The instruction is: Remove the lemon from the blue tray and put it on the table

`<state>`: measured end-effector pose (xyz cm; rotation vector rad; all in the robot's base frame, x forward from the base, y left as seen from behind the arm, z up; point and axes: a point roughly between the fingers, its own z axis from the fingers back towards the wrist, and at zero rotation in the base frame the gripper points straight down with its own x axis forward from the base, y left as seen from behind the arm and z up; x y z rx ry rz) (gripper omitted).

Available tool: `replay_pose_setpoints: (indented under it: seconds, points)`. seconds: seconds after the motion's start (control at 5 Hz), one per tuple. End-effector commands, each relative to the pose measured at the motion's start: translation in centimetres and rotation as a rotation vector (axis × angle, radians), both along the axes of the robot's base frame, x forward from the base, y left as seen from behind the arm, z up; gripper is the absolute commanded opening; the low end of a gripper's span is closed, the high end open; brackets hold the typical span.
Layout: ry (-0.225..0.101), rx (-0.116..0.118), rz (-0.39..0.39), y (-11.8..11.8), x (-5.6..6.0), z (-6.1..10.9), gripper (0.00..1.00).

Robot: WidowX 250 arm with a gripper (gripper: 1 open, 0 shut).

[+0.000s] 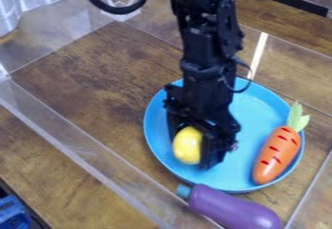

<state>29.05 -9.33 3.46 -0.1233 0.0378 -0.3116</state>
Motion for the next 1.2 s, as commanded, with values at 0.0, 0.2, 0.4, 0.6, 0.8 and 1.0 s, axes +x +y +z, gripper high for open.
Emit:
replay_pose_setpoints:
  seconds: [0.0, 0.2, 0.4, 0.6, 0.8, 1.0]
  points:
    - [-0.054, -0.02, -0.098, -1.2, -0.2, 1.7, 0.0]
    - [-0.048, -0.015, -0.146, -0.7, -0.2, 3.6, 0.0]
    - [-0.058, -0.002, -0.153, 0.2, 0.2, 6.8, 0.0]
    - [-0.092, 0.033, -0.126, 2.9, 1.8, 11.5, 0.0]
    - [-0.13, 0.058, -0.113, 7.6, 3.6, 12.7, 0.0]
    - [-0.144, 0.073, -0.145, 11.8, 4.2, 11.8, 0.0]
